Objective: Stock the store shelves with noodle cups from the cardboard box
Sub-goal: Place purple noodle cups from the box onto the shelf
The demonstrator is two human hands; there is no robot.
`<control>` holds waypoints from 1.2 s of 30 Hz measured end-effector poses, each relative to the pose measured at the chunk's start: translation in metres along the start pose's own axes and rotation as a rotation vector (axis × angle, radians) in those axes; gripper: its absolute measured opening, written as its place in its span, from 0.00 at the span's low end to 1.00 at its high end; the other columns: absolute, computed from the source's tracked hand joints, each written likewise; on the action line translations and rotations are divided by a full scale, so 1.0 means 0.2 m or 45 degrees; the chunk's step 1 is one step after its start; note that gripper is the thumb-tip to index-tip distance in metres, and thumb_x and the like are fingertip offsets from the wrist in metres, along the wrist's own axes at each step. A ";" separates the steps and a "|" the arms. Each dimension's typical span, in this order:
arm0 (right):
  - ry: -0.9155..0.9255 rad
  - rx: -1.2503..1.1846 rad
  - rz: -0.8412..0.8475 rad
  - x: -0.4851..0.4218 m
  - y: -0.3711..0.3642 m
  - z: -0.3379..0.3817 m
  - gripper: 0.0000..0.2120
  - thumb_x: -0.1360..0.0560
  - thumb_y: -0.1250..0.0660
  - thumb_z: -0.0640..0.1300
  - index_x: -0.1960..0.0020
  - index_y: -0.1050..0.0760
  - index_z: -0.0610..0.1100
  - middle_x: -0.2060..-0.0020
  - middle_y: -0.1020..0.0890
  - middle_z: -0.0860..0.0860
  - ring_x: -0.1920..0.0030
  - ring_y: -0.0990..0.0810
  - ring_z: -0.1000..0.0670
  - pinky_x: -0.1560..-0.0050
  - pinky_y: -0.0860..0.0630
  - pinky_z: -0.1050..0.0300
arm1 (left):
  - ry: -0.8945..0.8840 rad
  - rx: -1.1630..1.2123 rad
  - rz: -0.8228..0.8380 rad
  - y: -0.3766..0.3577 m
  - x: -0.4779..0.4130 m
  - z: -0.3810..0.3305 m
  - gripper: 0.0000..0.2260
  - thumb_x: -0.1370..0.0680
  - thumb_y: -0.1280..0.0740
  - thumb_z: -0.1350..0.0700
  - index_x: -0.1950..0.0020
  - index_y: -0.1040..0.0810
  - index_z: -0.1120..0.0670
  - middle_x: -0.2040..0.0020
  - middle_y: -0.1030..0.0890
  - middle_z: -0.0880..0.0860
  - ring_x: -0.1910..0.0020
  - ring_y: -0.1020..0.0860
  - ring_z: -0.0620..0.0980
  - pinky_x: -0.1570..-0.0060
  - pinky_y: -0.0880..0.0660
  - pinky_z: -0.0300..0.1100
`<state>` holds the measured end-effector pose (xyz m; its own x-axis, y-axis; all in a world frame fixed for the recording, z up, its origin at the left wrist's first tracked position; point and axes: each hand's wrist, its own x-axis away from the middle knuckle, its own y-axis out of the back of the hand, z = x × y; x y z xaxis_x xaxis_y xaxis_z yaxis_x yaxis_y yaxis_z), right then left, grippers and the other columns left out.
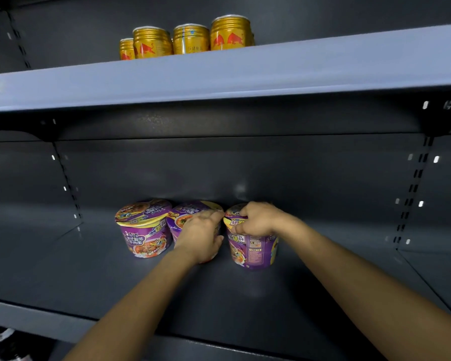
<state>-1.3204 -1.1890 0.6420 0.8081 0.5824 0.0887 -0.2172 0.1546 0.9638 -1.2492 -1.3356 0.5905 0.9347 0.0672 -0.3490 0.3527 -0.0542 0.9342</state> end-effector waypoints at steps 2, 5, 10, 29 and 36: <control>0.067 -0.100 0.079 0.01 0.03 -0.03 0.16 0.27 0.32 0.51 0.43 0.22 0.44 0.48 0.17 0.47 0.50 0.19 0.47 0.48 0.21 0.54 | -0.002 -0.006 0.004 0.00 0.00 0.00 0.28 0.24 0.35 0.52 0.25 0.38 0.52 0.28 0.33 0.53 0.29 0.35 0.53 0.30 0.38 0.42; 0.116 -0.192 0.188 0.03 0.06 -0.05 0.19 0.26 0.32 0.44 0.36 0.25 0.46 0.44 0.19 0.47 0.47 0.19 0.47 0.43 0.22 0.51 | 0.004 -0.009 0.010 0.00 0.00 0.00 0.28 0.24 0.35 0.52 0.25 0.38 0.52 0.28 0.33 0.53 0.29 0.35 0.53 0.31 0.38 0.43; 0.185 -0.244 0.296 0.04 0.10 -0.08 0.29 0.27 0.33 0.37 0.28 0.33 0.51 0.37 0.25 0.49 0.42 0.24 0.49 0.40 0.25 0.52 | 0.019 0.001 0.025 0.00 0.00 0.01 0.28 0.24 0.34 0.52 0.25 0.39 0.51 0.28 0.33 0.52 0.29 0.35 0.53 0.31 0.38 0.43; 0.247 -0.032 0.141 0.00 0.05 -0.04 0.21 0.25 0.32 0.51 0.34 0.26 0.46 0.42 0.19 0.48 0.47 0.20 0.48 0.44 0.23 0.54 | 0.004 -0.003 0.013 0.00 0.01 0.00 0.29 0.25 0.34 0.54 0.25 0.38 0.52 0.28 0.32 0.53 0.30 0.35 0.53 0.30 0.38 0.42; 0.326 -0.032 0.296 -0.04 0.08 -0.09 0.26 0.26 0.32 0.42 0.29 0.32 0.51 0.32 0.28 0.50 0.36 0.26 0.47 0.36 0.27 0.49 | 0.007 0.006 0.022 0.01 0.01 0.00 0.29 0.25 0.34 0.54 0.25 0.39 0.52 0.28 0.33 0.53 0.29 0.36 0.53 0.30 0.39 0.42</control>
<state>-1.3399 -1.1759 0.6523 0.5722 0.7853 0.2365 -0.3954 0.0115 0.9184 -1.2473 -1.3354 0.5911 0.9405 0.0715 -0.3323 0.3366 -0.0601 0.9397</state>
